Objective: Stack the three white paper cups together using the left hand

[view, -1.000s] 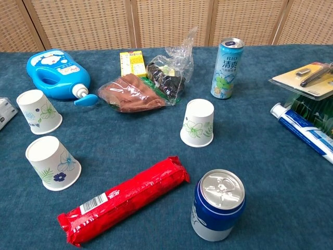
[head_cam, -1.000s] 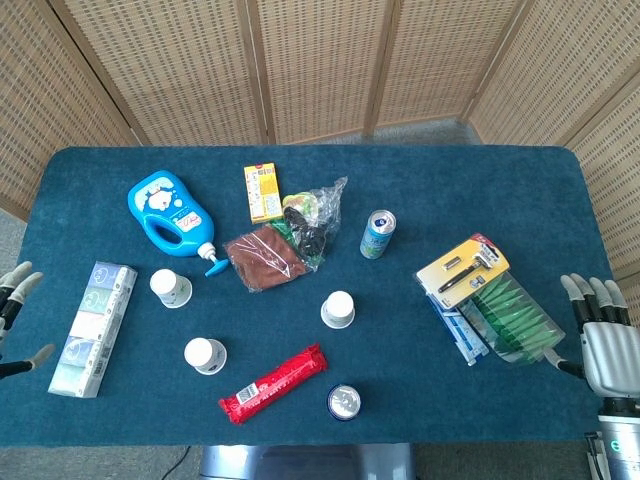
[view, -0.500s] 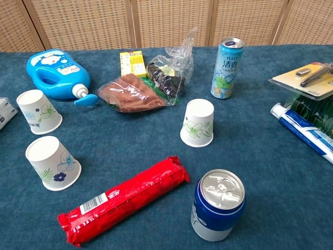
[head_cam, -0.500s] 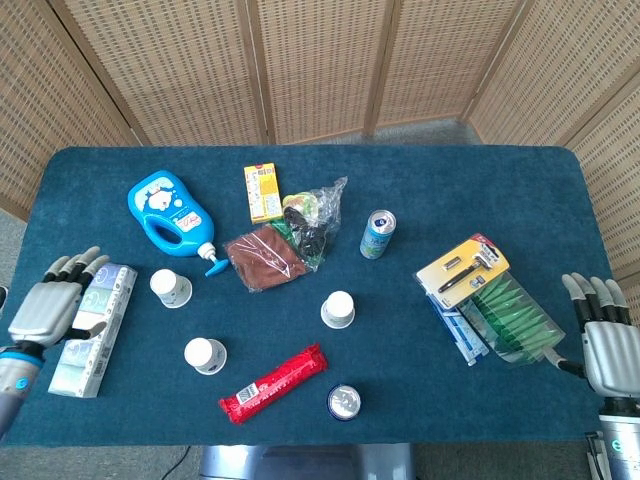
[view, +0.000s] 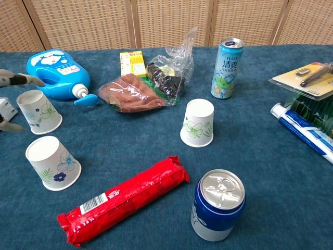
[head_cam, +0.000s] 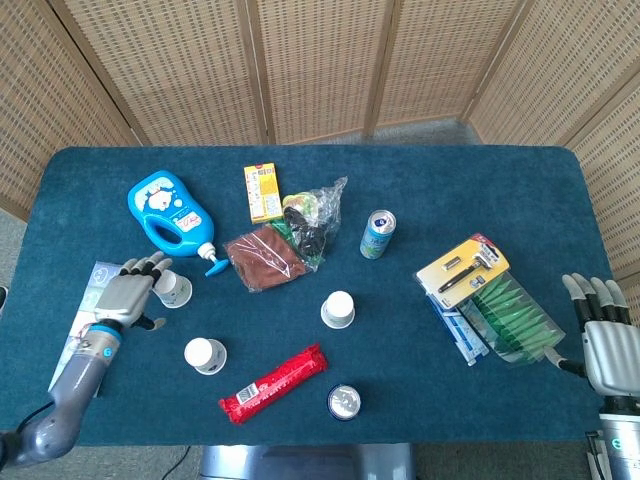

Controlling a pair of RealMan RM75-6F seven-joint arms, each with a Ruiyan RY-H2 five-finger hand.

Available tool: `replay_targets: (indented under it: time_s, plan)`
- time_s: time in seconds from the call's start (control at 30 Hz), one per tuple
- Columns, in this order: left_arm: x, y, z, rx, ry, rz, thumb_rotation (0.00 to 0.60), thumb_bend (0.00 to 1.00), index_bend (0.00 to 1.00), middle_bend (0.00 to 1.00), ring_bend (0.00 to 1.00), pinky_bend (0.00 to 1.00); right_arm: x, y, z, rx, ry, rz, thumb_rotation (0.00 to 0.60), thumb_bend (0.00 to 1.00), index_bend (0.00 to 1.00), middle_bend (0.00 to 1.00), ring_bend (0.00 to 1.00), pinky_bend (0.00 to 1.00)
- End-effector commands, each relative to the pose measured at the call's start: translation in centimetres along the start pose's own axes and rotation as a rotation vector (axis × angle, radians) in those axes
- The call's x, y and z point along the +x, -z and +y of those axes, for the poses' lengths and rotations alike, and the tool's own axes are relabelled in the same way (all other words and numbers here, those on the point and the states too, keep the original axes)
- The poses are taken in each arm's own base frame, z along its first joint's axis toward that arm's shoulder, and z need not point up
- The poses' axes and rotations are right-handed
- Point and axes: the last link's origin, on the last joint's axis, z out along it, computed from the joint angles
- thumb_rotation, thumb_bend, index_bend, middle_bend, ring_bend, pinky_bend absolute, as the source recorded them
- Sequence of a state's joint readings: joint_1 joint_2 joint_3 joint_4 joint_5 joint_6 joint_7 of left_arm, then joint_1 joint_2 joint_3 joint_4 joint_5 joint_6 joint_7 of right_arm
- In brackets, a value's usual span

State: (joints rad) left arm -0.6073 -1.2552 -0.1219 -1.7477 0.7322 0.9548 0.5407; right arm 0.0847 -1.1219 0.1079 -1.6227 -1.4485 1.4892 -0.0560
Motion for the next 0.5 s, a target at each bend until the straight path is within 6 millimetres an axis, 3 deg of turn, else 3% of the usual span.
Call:
replay_targets:
  time_s: [0.03,0.17,0.27,0.37,0.5]
  plan:
    - [-0.4,-0.9,0.9,0.001,0.002,-0.014,0.600,0.27,0.00,0.00,0.00,0.00,-0.1,0.0,0.1,-0.003,0.002,-0.002,0.600,0.09,0.06,0.00,0.00,0.00]
    - [-0.6,-1.4,1.4,0.009,0.010,-0.007,0.600,0.27,0.00,0.00,0.00,0.06,-0.1,-0.1,0.2,-0.006,0.003,-0.001,0.600,0.09,0.06,0.00,0.00,0.00]
    - [-0.7,-1.7,1.5,0.014,0.010,0.004,0.600,0.27,0.00,0.00,0.00,0.16,-0.2,-0.1,0.2,-0.007,0.005,-0.003,0.600,0.09,0.06,0.00,0.00,0.00]
    - [-0.7,-2.0,1.7,0.018,0.013,0.032,0.600,0.27,0.11,0.03,0.03,0.30,-0.3,-0.1,0.2,-0.006,0.005,-0.007,0.600,0.09,0.06,0.00,0.00,0.00]
    - [-0.9,-2.3,1.9,0.025,-0.001,0.059,0.600,0.28,0.30,0.18,0.16,0.49,-0.3,-0.1,0.2,-0.005,0.007,-0.005,0.600,0.09,0.06,0.00,0.00,0.00]
